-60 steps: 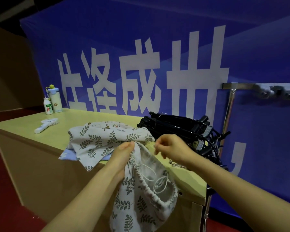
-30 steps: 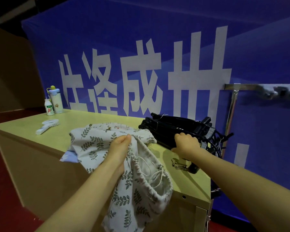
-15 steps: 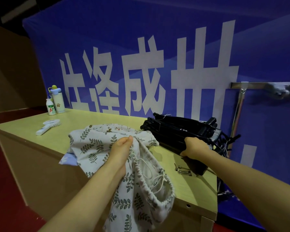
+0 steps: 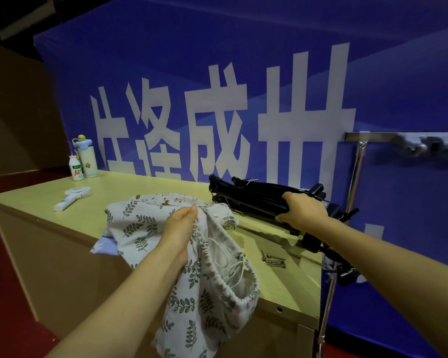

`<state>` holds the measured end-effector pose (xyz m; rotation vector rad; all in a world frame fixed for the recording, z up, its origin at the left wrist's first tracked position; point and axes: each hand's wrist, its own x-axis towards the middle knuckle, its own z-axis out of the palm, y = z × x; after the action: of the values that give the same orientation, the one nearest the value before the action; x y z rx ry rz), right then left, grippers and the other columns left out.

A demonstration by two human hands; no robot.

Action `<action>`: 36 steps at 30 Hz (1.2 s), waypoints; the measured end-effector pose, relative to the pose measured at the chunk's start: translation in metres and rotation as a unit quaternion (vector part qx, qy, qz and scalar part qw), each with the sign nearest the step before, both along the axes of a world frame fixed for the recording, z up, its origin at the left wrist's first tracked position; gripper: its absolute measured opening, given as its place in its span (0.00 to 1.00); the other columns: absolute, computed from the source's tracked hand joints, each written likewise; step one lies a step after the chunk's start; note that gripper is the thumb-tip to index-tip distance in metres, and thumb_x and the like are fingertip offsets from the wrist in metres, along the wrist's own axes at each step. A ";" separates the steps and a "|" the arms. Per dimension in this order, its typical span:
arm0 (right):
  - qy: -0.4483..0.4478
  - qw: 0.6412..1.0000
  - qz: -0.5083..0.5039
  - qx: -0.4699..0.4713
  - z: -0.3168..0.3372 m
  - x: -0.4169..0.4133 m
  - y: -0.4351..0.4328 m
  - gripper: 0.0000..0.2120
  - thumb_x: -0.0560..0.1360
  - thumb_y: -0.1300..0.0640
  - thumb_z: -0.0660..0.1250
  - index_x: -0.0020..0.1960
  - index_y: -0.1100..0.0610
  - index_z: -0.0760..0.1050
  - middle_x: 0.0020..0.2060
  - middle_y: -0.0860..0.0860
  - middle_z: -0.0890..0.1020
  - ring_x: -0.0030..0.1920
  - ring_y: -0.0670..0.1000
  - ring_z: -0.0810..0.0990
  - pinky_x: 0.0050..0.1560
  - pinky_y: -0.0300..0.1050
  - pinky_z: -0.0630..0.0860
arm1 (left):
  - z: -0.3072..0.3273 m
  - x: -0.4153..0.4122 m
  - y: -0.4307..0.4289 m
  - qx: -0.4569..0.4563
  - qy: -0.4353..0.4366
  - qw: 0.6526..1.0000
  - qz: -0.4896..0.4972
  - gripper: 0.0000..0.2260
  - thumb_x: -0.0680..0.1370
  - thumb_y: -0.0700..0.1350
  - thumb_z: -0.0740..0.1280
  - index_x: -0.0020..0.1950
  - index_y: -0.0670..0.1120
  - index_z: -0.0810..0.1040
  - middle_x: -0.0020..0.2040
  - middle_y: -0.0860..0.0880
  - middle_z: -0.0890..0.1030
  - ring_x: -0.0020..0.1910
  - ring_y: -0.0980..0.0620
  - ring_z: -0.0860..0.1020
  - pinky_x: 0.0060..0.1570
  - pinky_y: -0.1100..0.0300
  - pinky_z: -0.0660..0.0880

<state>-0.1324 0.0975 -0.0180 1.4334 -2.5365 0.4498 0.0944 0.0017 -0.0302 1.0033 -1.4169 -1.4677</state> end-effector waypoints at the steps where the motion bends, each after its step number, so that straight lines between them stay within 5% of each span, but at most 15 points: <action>1: 0.008 1.000 -0.002 -0.009 0.003 0.001 0.003 0.17 0.74 0.48 0.68 0.58 0.56 0.71 0.48 0.53 0.80 0.46 0.54 0.80 0.43 0.48 0.79 | 0.003 0.002 0.003 -0.008 -0.001 1.000 -0.001 0.10 0.82 0.46 0.59 0.53 0.42 0.77 0.51 0.49 0.75 0.58 0.53 0.68 0.58 0.60 0.62; 5: 0.029 0.998 0.000 -0.063 0.010 0.006 0.018 0.20 0.75 0.47 0.67 0.62 0.55 0.69 0.52 0.53 0.81 0.48 0.55 0.80 0.40 0.47 0.76 | 0.010 0.010 0.008 -0.021 0.006 1.000 0.014 0.16 0.81 0.45 0.59 0.66 0.39 0.73 0.68 0.44 0.73 0.70 0.47 0.68 0.67 0.56 0.62; 11: 0.053 0.986 0.061 -0.148 0.024 0.015 0.051 0.18 0.74 0.48 0.69 0.60 0.54 0.71 0.51 0.52 0.82 0.50 0.54 0.81 0.51 0.51 0.78 | 0.027 0.033 0.014 -0.029 0.025 0.998 0.043 0.17 0.81 0.46 0.59 0.67 0.41 0.72 0.69 0.44 0.73 0.69 0.44 0.70 0.70 0.51 0.65; 13: 0.088 0.977 0.091 -0.170 0.029 0.016 0.061 0.19 0.74 0.50 0.69 0.61 0.54 0.72 0.51 0.51 0.82 0.51 0.54 0.81 0.54 0.52 0.77 | 0.032 0.041 0.010 -0.029 0.032 0.997 0.065 0.15 0.81 0.46 0.59 0.65 0.42 0.74 0.68 0.45 0.73 0.68 0.44 0.70 0.70 0.52 0.65; 17: 0.174 0.961 0.133 -0.172 0.034 0.018 0.075 0.20 0.74 0.50 0.69 0.63 0.53 0.72 0.52 0.50 0.82 0.54 0.54 0.79 0.61 0.53 0.69 | 0.042 0.054 0.003 -0.021 0.044 0.995 0.086 0.09 0.81 0.45 0.60 0.44 0.46 0.77 0.55 0.41 0.79 0.59 0.41 0.77 0.65 0.45 0.72; 20: 0.239 0.941 0.163 -0.178 0.036 0.020 0.082 0.20 0.72 0.52 0.72 0.62 0.55 0.74 0.52 0.51 0.82 0.53 0.56 0.80 0.59 0.53 0.69 | 0.048 0.059 -0.002 -0.017 0.039 0.993 0.113 0.13 0.81 0.44 0.60 0.36 0.47 0.72 0.42 0.44 0.77 0.46 0.44 0.77 0.53 0.54 0.75; 28: 0.370 0.891 0.197 -0.177 0.042 0.031 0.083 0.21 0.66 0.52 0.76 0.57 0.54 0.78 0.46 0.51 0.84 0.45 0.55 0.83 0.49 0.51 0.75 | 0.046 0.073 -0.021 -0.053 -0.034 0.981 0.182 0.17 0.79 0.44 0.62 0.29 0.45 0.67 0.34 0.45 0.71 0.43 0.47 0.69 0.45 0.55 0.66; 36: 0.407 0.875 0.188 -0.180 0.046 0.043 0.078 0.21 0.66 0.56 0.76 0.58 0.54 0.79 0.48 0.52 0.84 0.46 0.56 0.83 0.54 0.54 0.74 | 0.041 0.082 -0.018 -0.276 -0.252 0.914 0.156 0.16 0.79 0.46 0.62 0.34 0.40 0.77 0.32 0.41 0.75 0.35 0.46 0.71 0.40 0.58 0.65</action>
<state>-0.0890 0.1756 0.0278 1.5271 -1.4363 0.2623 0.1766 -0.0159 0.0107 1.2041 -1.7915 -0.5280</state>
